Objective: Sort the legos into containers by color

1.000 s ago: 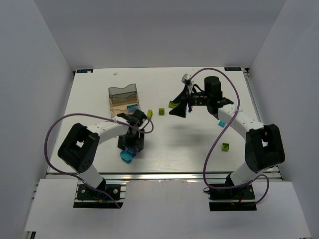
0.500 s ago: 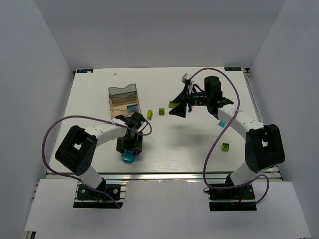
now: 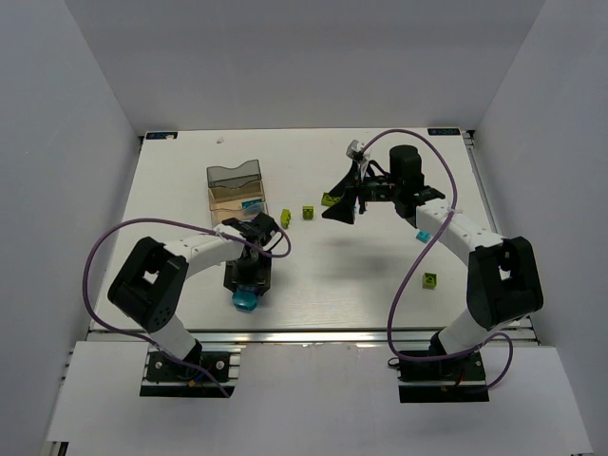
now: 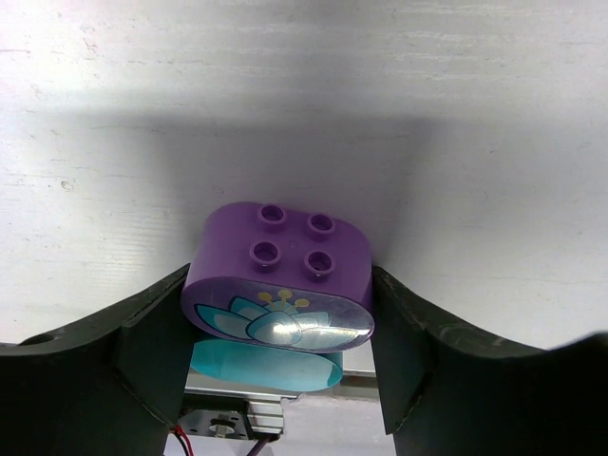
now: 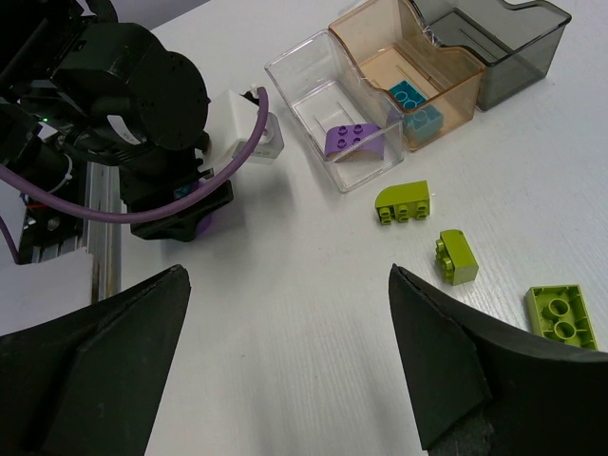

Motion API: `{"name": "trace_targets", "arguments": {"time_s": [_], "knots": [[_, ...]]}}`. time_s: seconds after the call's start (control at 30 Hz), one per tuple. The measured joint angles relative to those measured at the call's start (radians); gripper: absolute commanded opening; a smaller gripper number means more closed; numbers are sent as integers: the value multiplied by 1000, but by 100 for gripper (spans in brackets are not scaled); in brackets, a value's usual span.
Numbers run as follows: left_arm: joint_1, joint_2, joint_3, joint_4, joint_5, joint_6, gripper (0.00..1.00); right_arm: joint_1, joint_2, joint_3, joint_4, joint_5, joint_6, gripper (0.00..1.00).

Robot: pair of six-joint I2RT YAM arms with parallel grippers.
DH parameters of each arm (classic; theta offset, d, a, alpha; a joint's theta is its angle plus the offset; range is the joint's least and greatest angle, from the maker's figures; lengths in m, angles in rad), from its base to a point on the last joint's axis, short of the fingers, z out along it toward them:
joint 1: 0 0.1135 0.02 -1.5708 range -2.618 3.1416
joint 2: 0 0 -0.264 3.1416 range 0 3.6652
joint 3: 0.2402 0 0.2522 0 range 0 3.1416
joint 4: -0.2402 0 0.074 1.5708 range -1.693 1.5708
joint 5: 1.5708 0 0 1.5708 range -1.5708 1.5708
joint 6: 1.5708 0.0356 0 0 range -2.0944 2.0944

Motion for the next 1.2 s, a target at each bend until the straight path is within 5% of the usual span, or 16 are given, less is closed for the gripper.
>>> {"name": "trace_targets", "arguments": {"time_s": [0.17, 0.4, 0.7, 0.83, 0.9, 1.2], "knots": [[0, 2, 3, 0, -8, 1, 49, 0, 0, 0, 0, 0, -2, 90], [0, -26, 5, 8, -34, -35, 32, 19, -11, 0, -60, -13, -43, 89], [2, -334, 93, 146, -9, -244, 6, 158, -86, -46, -185, 87, 92, 73], [26, -415, 115, 240, -5, -365, 3, 212, -103, -44, -208, 218, 154, 78], [47, -417, 127, 270, -3, -418, 3, 237, -103, -42, -211, 288, 182, 89], [90, -358, 140, 352, 24, -559, 0, 311, -77, 14, -207, 481, 252, 89]]}}
